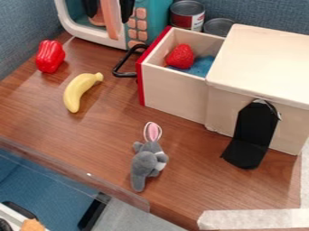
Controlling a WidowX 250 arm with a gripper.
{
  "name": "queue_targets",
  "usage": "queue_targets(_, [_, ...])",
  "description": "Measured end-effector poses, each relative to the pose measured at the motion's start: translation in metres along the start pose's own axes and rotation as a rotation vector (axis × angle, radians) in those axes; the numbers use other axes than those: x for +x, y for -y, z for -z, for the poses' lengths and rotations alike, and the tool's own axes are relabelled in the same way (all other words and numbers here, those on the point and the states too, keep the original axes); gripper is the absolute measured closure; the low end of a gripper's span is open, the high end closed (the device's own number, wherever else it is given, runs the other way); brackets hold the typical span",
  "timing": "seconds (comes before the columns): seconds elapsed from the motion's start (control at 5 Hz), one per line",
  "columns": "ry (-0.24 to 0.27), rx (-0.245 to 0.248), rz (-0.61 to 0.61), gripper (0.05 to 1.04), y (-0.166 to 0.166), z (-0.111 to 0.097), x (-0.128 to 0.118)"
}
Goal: Takes the strawberry from the drawer and moves it to the bottom of the table
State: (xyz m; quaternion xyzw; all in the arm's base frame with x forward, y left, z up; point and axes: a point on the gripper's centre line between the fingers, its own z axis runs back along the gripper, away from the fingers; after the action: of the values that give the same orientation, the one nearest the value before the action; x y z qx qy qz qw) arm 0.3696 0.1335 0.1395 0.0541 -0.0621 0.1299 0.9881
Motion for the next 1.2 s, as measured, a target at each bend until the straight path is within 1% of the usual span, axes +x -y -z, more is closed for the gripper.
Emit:
queue_targets(0.2, [-0.034,-0.006,0.005,0.084,0.004,0.012,-0.002])
queue_targets(0.4, [-0.028,-0.027,0.107,0.084,0.048,0.011,-0.001])
queue_targets(0.6, [-0.027,-0.039,0.217,0.084,0.103,0.011,0.0])
queue_targets(0.8, [-0.026,-0.054,0.278,0.084,0.136,0.014,0.004])
queue_targets(1.0, [-0.037,-0.027,0.296,0.084,0.149,0.025,0.008])
queue_targets(1.2, [-0.076,0.006,0.305,0.084,0.146,0.044,0.008])
